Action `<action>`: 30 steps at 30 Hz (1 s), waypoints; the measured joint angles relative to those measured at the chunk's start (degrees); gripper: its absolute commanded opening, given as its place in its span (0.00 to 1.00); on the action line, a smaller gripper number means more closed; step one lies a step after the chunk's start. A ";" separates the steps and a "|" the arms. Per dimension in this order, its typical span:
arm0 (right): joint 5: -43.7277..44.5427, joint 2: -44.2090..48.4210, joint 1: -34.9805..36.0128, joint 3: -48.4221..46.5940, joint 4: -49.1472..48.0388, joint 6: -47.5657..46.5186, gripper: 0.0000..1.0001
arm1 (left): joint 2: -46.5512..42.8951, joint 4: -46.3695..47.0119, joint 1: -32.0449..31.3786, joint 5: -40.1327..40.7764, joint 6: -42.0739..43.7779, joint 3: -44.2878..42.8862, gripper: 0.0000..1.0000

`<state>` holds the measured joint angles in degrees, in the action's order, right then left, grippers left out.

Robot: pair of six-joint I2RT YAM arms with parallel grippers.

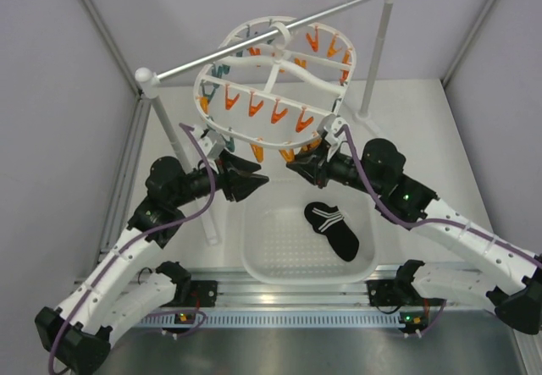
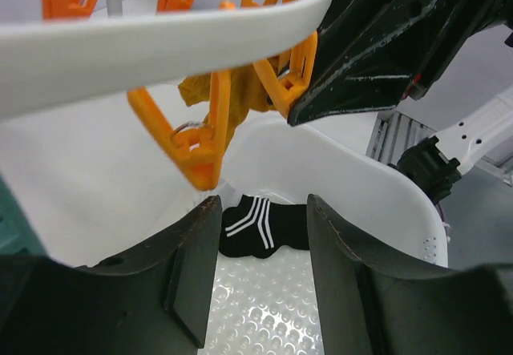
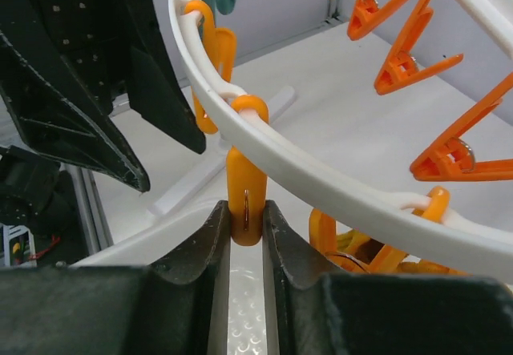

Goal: Clip the socks to the hanger
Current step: Open the clamp at the hanger.

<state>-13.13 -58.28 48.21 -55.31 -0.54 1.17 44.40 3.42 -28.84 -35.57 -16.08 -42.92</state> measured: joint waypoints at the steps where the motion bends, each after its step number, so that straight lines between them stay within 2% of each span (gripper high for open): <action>1: -0.87 0.00 -0.02 0.00 0.39 0.35 0.10 | 0.92 1.33 -0.39 -0.22 -0.37 -0.02 0.52; 9: -5.42 -0.24 -0.76 -2.14 1.49 1.66 0.04 | 9.11 10.40 -4.04 1.36 -6.34 -0.46 0.52; 19: -6.93 -0.02 -1.90 -2.23 1.29 1.33 0.00 | 10.86 13.14 -4.24 5.90 -15.43 -3.45 0.50; 25: -3.41 0.20 -1.88 -2.23 1.01 0.31 0.00 | 10.86 9.88 -5.55 8.04 -18.97 -6.01 0.63; 26: -2.82 0.20 -1.81 -2.21 0.98 -0.09 0.00 | 10.86 9.29 -5.75 8.41 -19.54 -6.34 0.73; 30: -0.90 0.15 -1.29 -1.92 1.18 -1.22 0.00 | 10.29 5.88 -6.99 10.86 -20.94 -6.80 0.76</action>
<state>-14.02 -58.13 46.92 -57.23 0.64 -0.05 54.70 9.30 -35.83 -24.71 -37.01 -49.71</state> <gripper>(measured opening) 0.173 0.747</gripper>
